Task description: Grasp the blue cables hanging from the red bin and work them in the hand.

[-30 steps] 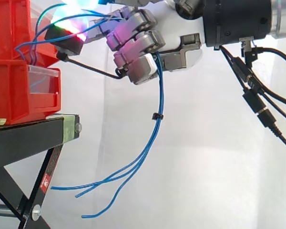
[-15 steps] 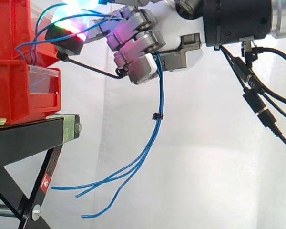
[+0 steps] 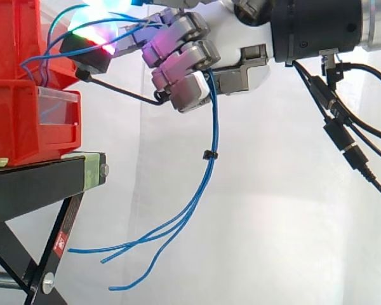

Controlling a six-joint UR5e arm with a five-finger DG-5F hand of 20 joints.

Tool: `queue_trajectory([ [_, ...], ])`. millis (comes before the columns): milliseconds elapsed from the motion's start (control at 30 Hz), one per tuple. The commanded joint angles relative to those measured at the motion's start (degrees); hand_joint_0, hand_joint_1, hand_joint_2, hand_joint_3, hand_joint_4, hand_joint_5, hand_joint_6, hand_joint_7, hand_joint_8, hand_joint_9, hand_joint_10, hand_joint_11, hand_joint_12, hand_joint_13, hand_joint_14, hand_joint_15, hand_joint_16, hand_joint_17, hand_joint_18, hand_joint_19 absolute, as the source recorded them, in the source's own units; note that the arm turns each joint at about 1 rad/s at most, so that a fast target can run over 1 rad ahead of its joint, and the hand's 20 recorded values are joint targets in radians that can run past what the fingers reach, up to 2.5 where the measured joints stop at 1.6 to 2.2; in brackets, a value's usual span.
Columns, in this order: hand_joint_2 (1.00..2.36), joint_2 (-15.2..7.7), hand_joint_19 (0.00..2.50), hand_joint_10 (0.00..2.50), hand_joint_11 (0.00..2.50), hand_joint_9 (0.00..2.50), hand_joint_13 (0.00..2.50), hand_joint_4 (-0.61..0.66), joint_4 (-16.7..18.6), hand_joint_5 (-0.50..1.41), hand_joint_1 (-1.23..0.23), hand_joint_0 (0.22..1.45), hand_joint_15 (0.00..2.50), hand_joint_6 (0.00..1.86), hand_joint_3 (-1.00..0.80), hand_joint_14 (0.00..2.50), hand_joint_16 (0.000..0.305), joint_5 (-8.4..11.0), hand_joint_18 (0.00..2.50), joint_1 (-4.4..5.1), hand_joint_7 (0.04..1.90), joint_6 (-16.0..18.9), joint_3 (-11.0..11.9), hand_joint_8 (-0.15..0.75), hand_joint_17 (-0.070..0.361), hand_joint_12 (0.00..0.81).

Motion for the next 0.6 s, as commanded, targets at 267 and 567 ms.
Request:
queue_trajectory([
  [267,1.02,0.0,0.59,2.50,2.50,1.84,2.10,0.18,-0.1,0.14,-0.66,0.91,2.00,0.98,-0.29,2.50,0.210,0.09,2.50,-0.04,1.19,0.0,0.0,0.649,0.158,0.730],
  [567,1.02,0.0,0.59,2.50,2.50,1.84,2.10,0.18,-0.1,0.14,-0.66,0.92,2.00,0.98,-0.29,2.50,0.210,0.09,2.50,-0.04,1.20,0.0,-0.1,0.649,0.158,0.730],
])
